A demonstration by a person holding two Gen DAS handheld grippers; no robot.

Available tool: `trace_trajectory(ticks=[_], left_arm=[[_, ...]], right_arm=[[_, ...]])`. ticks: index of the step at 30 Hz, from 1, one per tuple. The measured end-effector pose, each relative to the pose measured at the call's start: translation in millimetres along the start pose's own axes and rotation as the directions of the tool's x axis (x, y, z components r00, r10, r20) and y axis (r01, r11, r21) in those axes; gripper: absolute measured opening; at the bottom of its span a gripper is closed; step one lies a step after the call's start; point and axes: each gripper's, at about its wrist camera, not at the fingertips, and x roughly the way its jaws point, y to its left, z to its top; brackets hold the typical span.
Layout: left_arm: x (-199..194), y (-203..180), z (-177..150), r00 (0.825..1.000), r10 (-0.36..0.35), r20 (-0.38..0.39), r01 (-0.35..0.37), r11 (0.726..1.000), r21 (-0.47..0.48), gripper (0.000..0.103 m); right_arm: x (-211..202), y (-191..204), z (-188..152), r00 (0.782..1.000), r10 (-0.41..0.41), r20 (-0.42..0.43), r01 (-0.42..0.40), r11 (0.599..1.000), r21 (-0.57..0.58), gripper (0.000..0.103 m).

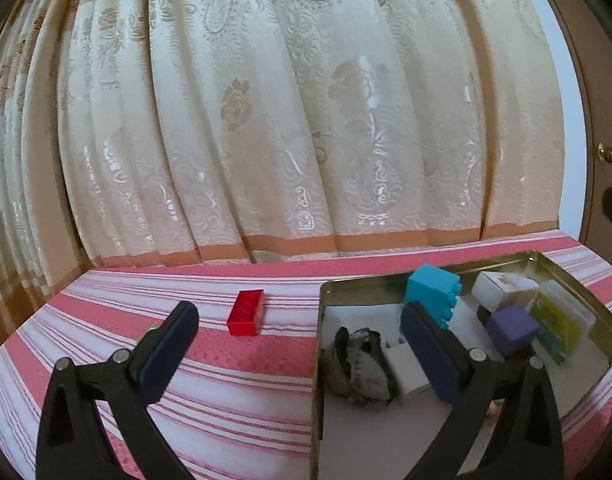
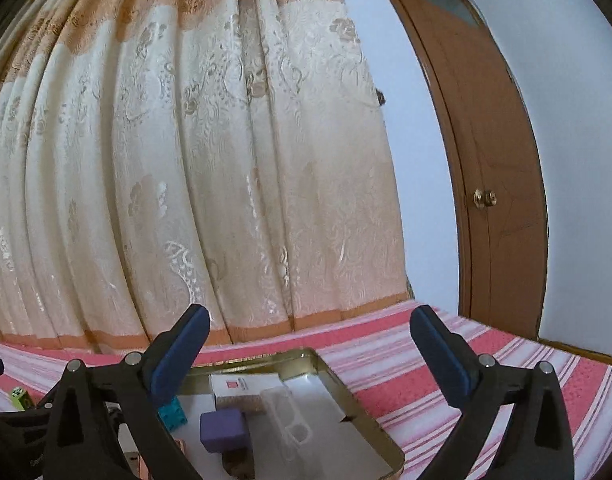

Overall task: Organize rigid objects
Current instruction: 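Withdraw both tools from the tray toward the green block and red brick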

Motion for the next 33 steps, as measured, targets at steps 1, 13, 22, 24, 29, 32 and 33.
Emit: trace_trajectory(ticks=[1, 13, 22, 24, 29, 32, 33], left_arm=[[-1, 0, 0, 1.000, -0.004, 0.001, 0.004, 1.000, 0.003, 0.103], [2, 19, -4, 0.998, -0.039, -0.040, 0.036, 0.996, -0.083, 0.103], [5, 44, -9, 0.998, -0.032, -0.050, 0.027, 0.995, -0.097, 0.103], [6, 50, -9, 0.999, -0.022, -0.048, 0.018, 0.995, -0.095, 0.103], [7, 65, -10, 0.999, -0.004, -0.044, 0.000, 0.996, -0.093, 0.103], [8, 74, -11, 0.999, 0.019, -0.039, -0.023, 0.996, -0.082, 0.103], [9, 79, -11, 0.999, 0.025, -0.039, -0.029, 0.996, -0.082, 0.103]], right_arm=[[1, -1, 0, 1.000, 0.000, -0.015, 0.000, 1.000, 0.004, 0.102], [-3, 13, -8, 0.998, -0.014, -0.068, 0.011, 0.999, -0.038, 0.102], [-8, 24, -9, 0.996, -0.022, -0.088, 0.020, 1.000, -0.025, 0.102], [-8, 33, -10, 0.995, -0.016, -0.098, 0.013, 0.999, -0.034, 0.102], [-14, 54, -14, 0.995, 0.007, -0.098, -0.010, 0.999, -0.032, 0.102], [-18, 68, -17, 0.994, 0.028, -0.106, -0.032, 0.999, -0.030, 0.102], [-19, 75, -18, 0.993, 0.039, -0.111, -0.043, 0.999, -0.033, 0.102]])
